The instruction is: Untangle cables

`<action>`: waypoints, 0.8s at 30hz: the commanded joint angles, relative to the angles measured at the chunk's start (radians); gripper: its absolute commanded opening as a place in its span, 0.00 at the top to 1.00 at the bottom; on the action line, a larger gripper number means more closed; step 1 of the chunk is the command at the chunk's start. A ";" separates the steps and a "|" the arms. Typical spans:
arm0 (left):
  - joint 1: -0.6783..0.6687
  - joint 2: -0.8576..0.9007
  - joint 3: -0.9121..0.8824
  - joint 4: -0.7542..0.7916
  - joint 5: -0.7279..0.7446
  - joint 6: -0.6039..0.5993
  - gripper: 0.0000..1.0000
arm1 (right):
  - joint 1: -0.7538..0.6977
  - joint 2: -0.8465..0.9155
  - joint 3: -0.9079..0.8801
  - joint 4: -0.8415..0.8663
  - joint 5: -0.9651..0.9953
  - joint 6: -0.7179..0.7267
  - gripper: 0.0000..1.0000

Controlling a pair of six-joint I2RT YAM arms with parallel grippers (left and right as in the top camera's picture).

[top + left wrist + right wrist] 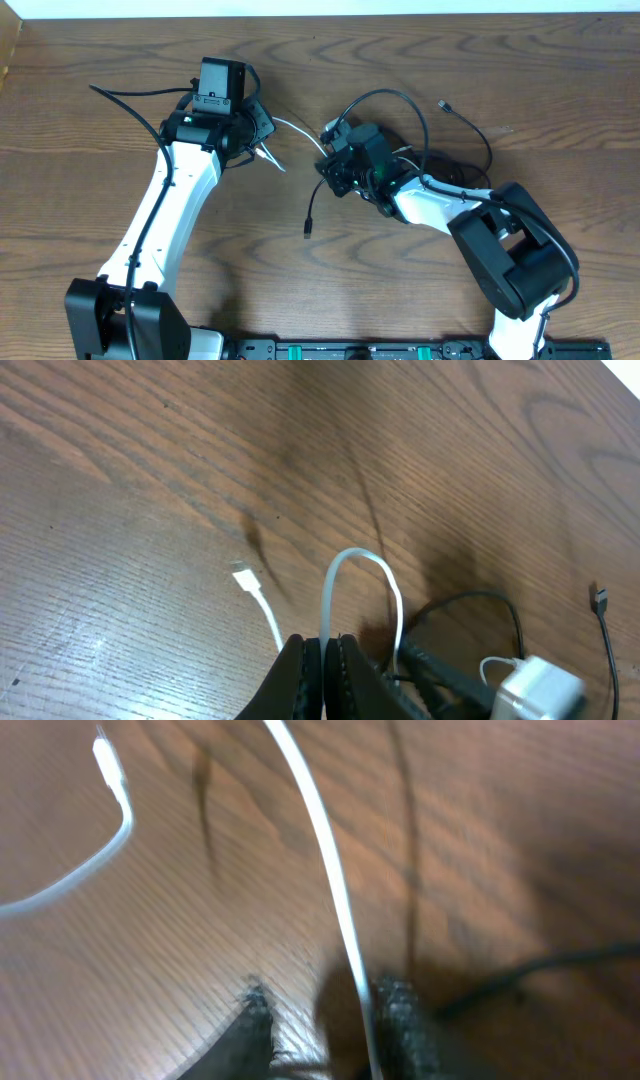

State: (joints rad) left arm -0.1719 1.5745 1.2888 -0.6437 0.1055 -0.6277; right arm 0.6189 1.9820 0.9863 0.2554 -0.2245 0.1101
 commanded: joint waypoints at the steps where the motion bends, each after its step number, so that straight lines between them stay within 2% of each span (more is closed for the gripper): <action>1: 0.003 -0.023 0.002 -0.003 -0.009 0.012 0.92 | 0.004 0.018 0.000 -0.009 0.008 -0.010 0.89; 2: 0.003 -0.023 0.002 -0.003 -0.009 0.012 0.92 | 0.002 0.016 0.002 -0.008 0.009 -0.010 0.99; 8: 0.003 -0.023 0.002 -0.024 -0.010 0.013 0.92 | -0.041 -0.088 0.019 -0.009 -0.082 0.053 0.99; 13: 0.003 -0.022 -0.004 -0.082 -0.010 0.013 0.92 | -0.124 -0.294 0.020 -0.018 -0.248 0.069 0.99; 15: 0.003 -0.020 -0.014 -0.092 -0.010 0.013 0.92 | -0.153 -0.369 0.020 -0.035 -0.269 0.069 0.99; 17: 0.002 -0.016 -0.024 -0.093 -0.009 0.013 0.86 | -0.180 -0.448 0.020 -0.077 -0.269 0.069 0.99; 19: 0.002 -0.011 -0.027 -0.096 -0.009 0.012 0.89 | -0.196 -0.502 0.020 -0.124 -0.267 0.068 0.99; 20: 0.002 -0.010 -0.027 -0.097 -0.009 0.007 0.92 | -0.198 -0.516 0.020 -0.144 -0.265 0.068 0.99; 22: 0.002 -0.010 -0.027 -0.092 -0.010 -0.015 0.92 | -0.195 -0.521 0.020 -0.185 -0.264 0.068 0.97; 24: 0.002 -0.010 -0.027 -0.079 -0.009 -0.036 0.92 | -0.182 -0.512 0.019 -0.250 -0.258 0.068 0.88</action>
State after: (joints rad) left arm -0.1719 1.5745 1.2743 -0.7303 0.1055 -0.6334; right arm 0.4236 1.4425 1.0092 0.0597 -0.4648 0.1753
